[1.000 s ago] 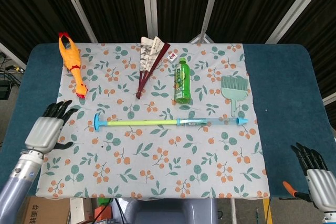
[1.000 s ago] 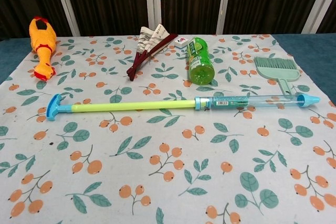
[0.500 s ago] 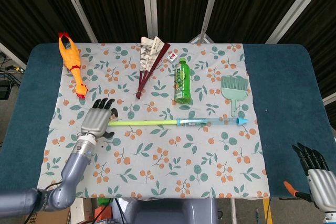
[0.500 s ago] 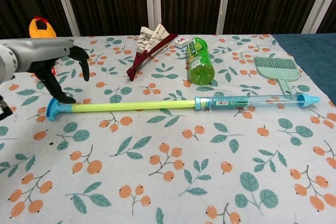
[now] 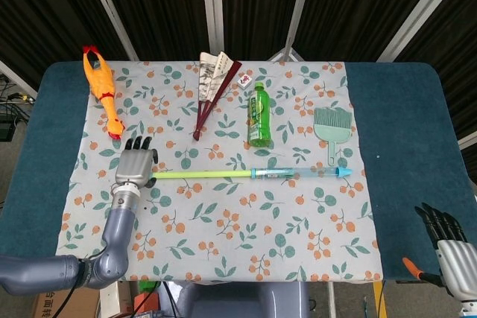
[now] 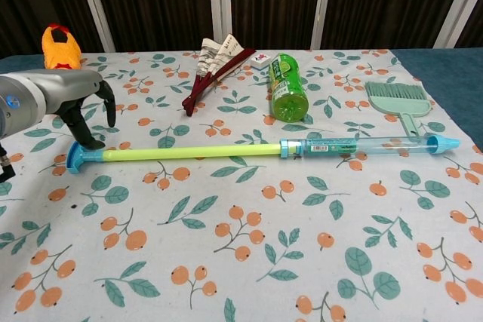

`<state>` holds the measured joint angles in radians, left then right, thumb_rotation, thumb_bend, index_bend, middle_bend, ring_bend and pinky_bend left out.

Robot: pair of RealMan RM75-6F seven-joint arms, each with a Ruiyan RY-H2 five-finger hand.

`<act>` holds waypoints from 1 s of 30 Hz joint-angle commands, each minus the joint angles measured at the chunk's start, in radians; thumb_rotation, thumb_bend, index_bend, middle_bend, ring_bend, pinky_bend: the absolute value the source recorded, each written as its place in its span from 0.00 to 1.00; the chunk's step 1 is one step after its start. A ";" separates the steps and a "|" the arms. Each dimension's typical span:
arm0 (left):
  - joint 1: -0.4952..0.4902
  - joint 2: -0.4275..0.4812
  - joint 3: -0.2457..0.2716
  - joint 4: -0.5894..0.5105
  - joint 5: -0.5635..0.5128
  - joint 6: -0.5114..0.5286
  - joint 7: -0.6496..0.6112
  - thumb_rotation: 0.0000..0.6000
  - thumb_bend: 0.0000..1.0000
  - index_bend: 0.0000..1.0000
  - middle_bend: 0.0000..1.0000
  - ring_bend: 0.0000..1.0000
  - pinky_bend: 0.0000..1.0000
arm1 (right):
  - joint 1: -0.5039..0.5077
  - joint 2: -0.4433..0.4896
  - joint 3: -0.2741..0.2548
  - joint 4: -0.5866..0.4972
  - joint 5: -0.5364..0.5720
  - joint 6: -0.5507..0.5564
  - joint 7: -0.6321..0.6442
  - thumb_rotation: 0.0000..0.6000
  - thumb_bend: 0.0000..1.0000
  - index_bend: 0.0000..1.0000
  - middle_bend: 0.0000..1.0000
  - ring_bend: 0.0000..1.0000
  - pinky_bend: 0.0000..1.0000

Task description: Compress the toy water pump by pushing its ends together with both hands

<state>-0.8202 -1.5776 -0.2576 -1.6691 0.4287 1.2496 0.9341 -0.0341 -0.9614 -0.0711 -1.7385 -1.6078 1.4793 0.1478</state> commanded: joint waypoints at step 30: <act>-0.023 -0.091 0.056 0.170 -0.013 -0.054 -0.013 1.00 0.40 0.47 0.06 0.00 0.02 | -0.001 -0.002 0.002 -0.003 0.005 0.001 -0.004 1.00 0.26 0.00 0.00 0.00 0.00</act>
<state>-0.8430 -1.6678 -0.2017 -1.4996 0.4155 1.1956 0.9210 -0.0349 -0.9631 -0.0690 -1.7418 -1.6023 1.4805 0.1439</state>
